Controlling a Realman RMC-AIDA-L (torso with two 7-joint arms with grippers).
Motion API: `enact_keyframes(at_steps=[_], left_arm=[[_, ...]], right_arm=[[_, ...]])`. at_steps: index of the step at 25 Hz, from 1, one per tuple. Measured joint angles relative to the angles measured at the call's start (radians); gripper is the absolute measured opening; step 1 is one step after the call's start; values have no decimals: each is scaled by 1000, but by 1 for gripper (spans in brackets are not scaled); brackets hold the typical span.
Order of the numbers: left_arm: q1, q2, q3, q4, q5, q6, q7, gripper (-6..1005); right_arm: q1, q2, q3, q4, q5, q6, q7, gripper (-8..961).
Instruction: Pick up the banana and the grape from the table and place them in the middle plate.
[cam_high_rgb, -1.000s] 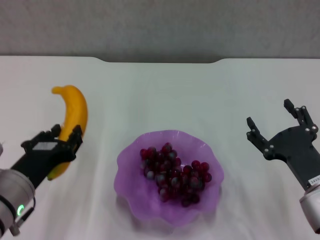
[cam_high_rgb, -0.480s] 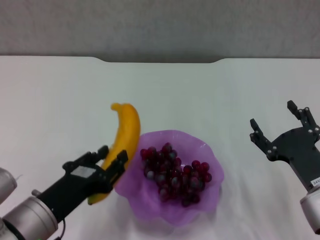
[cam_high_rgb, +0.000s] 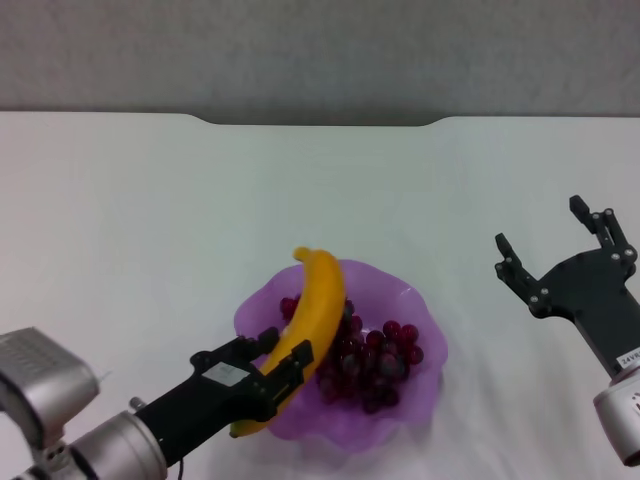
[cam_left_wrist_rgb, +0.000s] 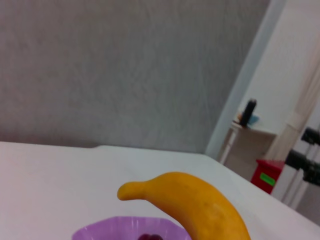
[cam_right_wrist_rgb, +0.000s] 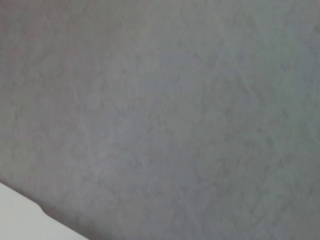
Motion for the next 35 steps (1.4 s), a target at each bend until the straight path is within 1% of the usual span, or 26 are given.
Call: enact_keyframes(at_steps=[1, 2, 3, 7, 16, 19, 20, 23, 25, 27, 30, 32, 35], left_arm=[[-36, -2, 0, 34, 3, 2, -7, 481], [-36, -2, 0, 34, 3, 2, -7, 491], [-70, -5, 1, 68, -2, -3, -12, 502], [-91, -6, 4, 89, -2, -6, -17, 544], [-96, -8, -6, 87, -4, -6, -10, 639], [-95, -9, -22, 81, -4, -7, -3, 859], [-95, -10, -31, 79, -4, -8, -2, 864], [-95, -9, -63, 68, -3, -4, -1, 878], [-93, -5, -102, 56, 7, 2, 0, 887], [-81, -4, -170, 43, 24, 5, 7, 896], [-50, -10, -275, 32, 24, 6, 46, 910], [-31, -13, -321, 26, -4, 6, 101, 910], [-22, -15, -337, 30, -102, 20, 255, 910]], right_arm=[[0, 0, 0, 1, 0, 0, 0, 892], [0, 0, 0, 2, 0, 0, 0, 892], [0, 0, -1, 2, 0, 0, 0, 892], [1, 0, -3, 5, 0, 0, 0, 891], [2, 0, -4, 7, 0, 0, 0, 891], [2, 0, -6, 7, 0, 0, 0, 892], [2, 0, -6, 7, 0, -1, 0, 892], [2, 0, -6, 7, 0, -1, -1, 892], [2, 0, -5, 7, 0, -1, -1, 892], [2, 0, -5, 7, 0, -6, -1, 892], [2, 0, -4, 7, 0, -13, -2, 892], [2, 0, -4, 8, 0, -13, -2, 892], [2, 0, 1, 8, 0, -14, -2, 892]])
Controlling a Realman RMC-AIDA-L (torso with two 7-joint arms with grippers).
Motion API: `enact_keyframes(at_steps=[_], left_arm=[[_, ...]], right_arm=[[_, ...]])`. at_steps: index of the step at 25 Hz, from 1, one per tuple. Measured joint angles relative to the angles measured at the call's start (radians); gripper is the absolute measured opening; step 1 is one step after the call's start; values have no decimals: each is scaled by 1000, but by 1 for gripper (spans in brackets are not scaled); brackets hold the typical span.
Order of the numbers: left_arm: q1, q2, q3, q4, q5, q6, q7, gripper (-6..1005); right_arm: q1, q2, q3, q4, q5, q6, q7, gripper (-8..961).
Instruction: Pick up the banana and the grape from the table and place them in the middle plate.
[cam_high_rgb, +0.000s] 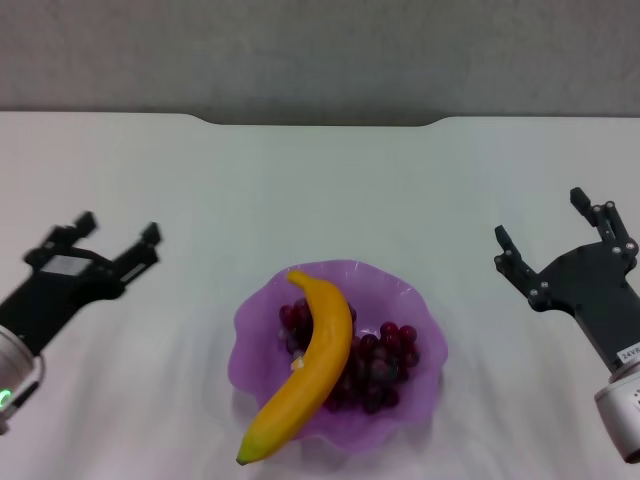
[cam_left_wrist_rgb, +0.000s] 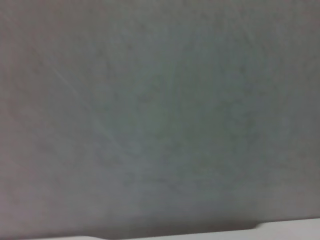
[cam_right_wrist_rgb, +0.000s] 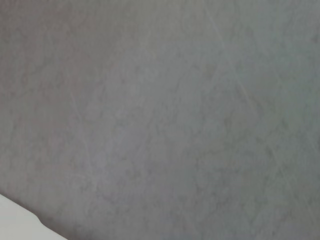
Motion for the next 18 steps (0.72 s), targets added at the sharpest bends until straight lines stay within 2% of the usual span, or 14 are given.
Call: enact_keyframes(at_steps=[4, 7, 10, 11, 12, 15, 18], left_arm=[[10, -4, 1, 13, -157, 47, 220, 909], [16, -5, -5, 55, -280, 26, 304, 909], [13, -7, -1, 143, -438, -91, 382, 909], [3, -8, 1, 211, -504, -178, 422, 909], [3, -8, 1, 211, -504, -178, 422, 909], [-16, -4, 1, 315, -560, -287, 443, 908], [-34, -2, -5, 396, -600, -332, 438, 908]], right_arm=[[1, 0, 7, -3, 8, -14, 5, 891], [1, 1, 11, -9, 19, -25, 11, 891], [-1, 1, 14, -15, 27, -36, 33, 891], [-1, 1, 17, -23, 29, -46, 55, 891], [-1, 2, 20, -35, 29, -60, 83, 891], [-1, 2, 34, -81, 29, -109, 174, 891], [0, 3, 53, -146, 30, -151, 277, 891]])
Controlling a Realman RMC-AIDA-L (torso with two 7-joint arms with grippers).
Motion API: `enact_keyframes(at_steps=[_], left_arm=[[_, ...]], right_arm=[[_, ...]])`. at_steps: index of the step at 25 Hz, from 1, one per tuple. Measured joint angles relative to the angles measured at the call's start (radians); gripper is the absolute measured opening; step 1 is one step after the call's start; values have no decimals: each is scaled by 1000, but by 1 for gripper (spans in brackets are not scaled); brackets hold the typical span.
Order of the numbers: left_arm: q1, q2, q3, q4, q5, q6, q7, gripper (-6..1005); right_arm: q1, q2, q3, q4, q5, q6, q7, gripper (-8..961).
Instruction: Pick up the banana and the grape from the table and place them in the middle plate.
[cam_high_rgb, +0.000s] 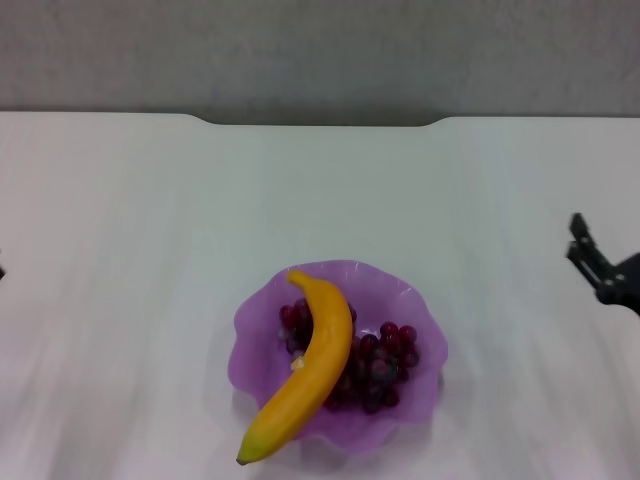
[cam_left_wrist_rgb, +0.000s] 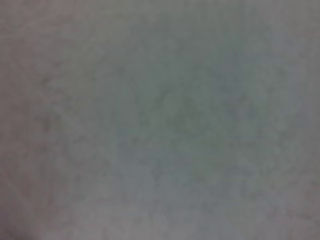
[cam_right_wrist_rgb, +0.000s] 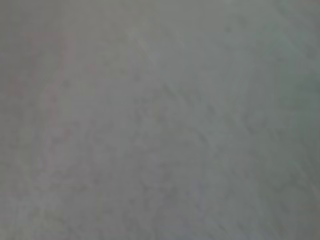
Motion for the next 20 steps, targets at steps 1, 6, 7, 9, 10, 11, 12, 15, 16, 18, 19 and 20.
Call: enact_keyframes(at_steps=[1, 6, 7, 9, 10, 11, 12, 15, 16, 18, 19, 20], left_arm=[[-9, 0, 1, 26, -14, -13, -2, 908], [-41, -1, 5, 118, -38, -72, -28, 908], [-46, -1, 2, 130, -42, -75, -32, 907], [-57, -1, -2, 156, -55, -77, -34, 907], [-64, -1, -2, 170, -64, -77, -35, 907], [-70, -1, 0, 182, -70, -78, -37, 907], [-75, -1, 1, 191, -73, -78, -38, 907], [-84, -3, 2, 207, -76, -78, -42, 906], [-84, -4, 3, 207, -76, -78, -42, 906], [-85, -4, 3, 207, -76, -79, -47, 906], [-84, -4, 3, 207, -77, -79, -52, 906], [-84, -4, 2, 207, -77, -79, -60, 906]], right_arm=[[2, 0, 4, -22, 0, -14, 36, 891], [7, 0, 11, -88, 0, -62, 112, 891], [7, 0, 12, -94, 0, -64, 114, 891], [8, 1, 16, -111, 13, -66, 130, 892], [8, 1, 16, -120, 21, -66, 139, 892], [9, 1, 17, -130, 29, -66, 149, 892], [10, 1, 17, -140, 33, -66, 154, 892], [16, 1, 18, -160, 43, -67, 159, 892], [18, 1, 18, -165, 48, -67, 161, 892], [24, 1, 18, -181, 61, -67, 180, 892], [27, 1, 18, -190, 63, -67, 197, 892], [31, 1, 18, -202, 63, -69, 220, 892]])
